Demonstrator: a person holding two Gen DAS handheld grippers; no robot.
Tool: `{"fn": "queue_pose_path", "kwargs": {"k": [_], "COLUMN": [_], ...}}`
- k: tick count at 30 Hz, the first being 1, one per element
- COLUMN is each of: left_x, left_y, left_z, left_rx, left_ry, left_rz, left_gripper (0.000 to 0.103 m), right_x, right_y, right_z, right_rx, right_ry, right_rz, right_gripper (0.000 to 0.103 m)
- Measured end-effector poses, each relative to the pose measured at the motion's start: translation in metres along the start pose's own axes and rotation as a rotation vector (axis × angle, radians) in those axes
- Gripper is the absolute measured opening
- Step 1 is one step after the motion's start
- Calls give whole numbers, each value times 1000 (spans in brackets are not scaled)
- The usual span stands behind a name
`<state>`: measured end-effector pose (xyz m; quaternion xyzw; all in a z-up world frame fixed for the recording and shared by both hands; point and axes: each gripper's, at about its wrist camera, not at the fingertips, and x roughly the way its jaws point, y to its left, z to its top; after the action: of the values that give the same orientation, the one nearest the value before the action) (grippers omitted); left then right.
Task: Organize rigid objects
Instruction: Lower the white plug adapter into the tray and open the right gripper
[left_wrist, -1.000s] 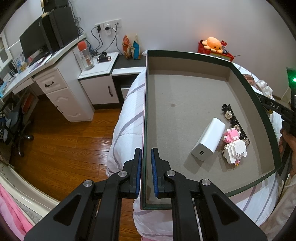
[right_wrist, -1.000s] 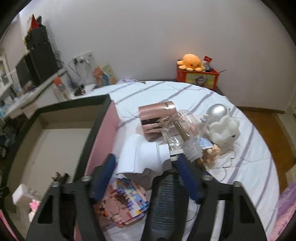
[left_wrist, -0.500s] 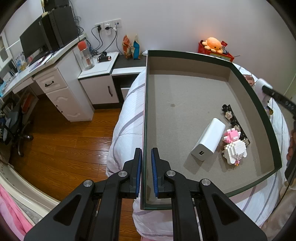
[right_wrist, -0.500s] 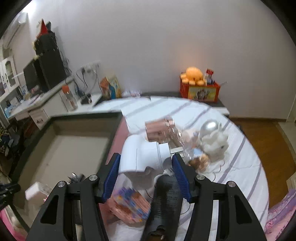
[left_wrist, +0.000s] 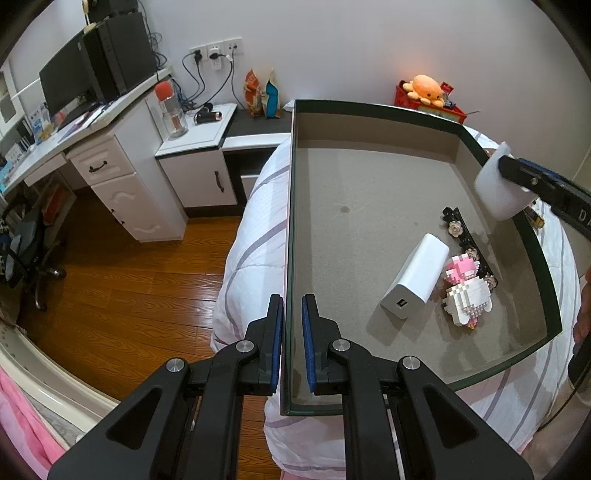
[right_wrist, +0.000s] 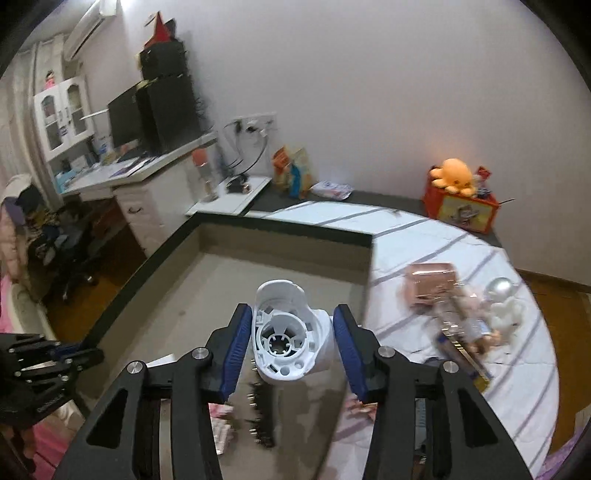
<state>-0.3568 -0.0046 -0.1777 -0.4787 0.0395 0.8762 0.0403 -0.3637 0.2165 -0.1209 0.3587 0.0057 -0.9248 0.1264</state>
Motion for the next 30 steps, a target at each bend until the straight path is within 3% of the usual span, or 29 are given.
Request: {"fn": "queue_pose_path", "kwargs": {"k": [10, 19, 22, 25, 30], "left_x": [1, 1, 1, 1, 1], "left_y": [0, -2, -2, -2, -3], "left_z": [-2, -2, -1, 0, 0], "left_rx": [0, 0, 0, -3, -9], "left_ry": [-1, 1, 2, 2, 3], "left_rz": [-2, 0, -2, -1, 0], "left_gripper": [10, 10, 10, 10, 10], "right_x": [32, 49, 46, 39, 29], "right_y": [40, 79, 80, 70, 57], "right_z": [-12, -10, -13, -14, -13], "right_rx": [-101, -151, -163, -128, -84], "right_ry": [110, 153, 138, 111, 89], "right_rz": [41, 177, 145, 113, 59], "right_gripper": [47, 48, 50, 62, 64]}}
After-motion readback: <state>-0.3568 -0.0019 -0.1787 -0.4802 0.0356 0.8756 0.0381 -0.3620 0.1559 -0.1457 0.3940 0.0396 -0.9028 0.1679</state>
